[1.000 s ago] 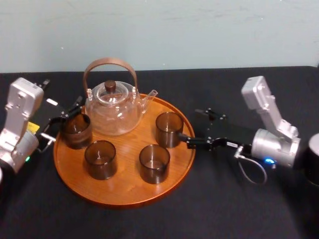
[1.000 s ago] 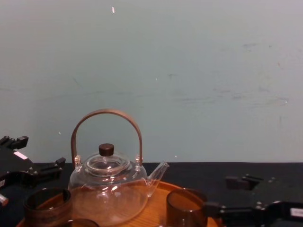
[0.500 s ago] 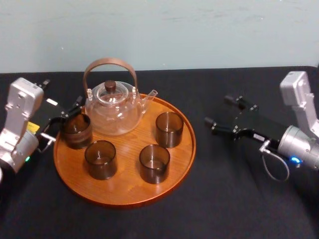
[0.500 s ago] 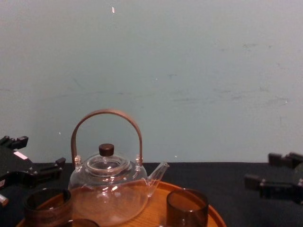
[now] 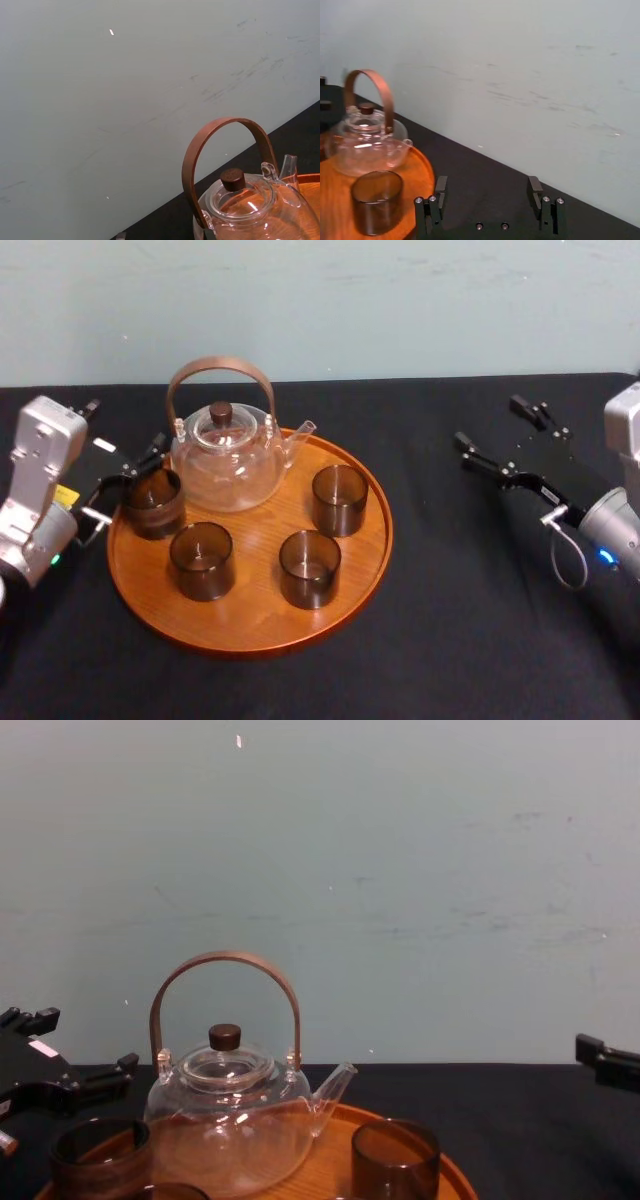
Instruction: Pick up the glass from the table and place it on the tray.
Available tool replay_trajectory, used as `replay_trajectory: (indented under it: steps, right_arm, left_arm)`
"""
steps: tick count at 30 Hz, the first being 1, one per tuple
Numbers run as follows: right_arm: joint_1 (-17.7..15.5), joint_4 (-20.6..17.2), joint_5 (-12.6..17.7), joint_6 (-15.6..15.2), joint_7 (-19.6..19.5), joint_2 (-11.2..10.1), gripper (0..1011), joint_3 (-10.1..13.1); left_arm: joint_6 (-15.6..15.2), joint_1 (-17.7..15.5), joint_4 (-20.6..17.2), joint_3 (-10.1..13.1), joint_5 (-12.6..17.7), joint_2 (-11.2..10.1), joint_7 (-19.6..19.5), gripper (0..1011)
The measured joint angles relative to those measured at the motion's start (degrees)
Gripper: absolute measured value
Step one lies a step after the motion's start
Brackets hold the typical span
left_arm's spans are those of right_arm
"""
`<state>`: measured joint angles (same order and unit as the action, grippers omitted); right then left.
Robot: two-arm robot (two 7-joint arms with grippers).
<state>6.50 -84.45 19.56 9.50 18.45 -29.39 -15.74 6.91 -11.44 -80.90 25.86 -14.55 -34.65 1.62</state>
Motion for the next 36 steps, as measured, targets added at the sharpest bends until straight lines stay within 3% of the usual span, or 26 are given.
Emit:
replay_trajectory:
  steps: [8,18,36]
  right_arm:
    - [-0.89,2.44,-2.51,2.41,-2.06,1.96,1002,0.96]
    - [-0.8,4.89,-3.22,3.22,-1.62,3.93,1002,1.72]
    - [-0.79,4.71,-3.22,3.14,-1.54,3.72,1002,1.62]
  left_arm:
    - [0.0,0.01,0.0,0.0,0.0,0.0,0.0,1001]
    - [0.0,0.0,0.0,0.0,0.0,0.0,0.0,1001]
    - [0.0,0.01,0.0,0.0,0.0,0.0,0.0,1001]
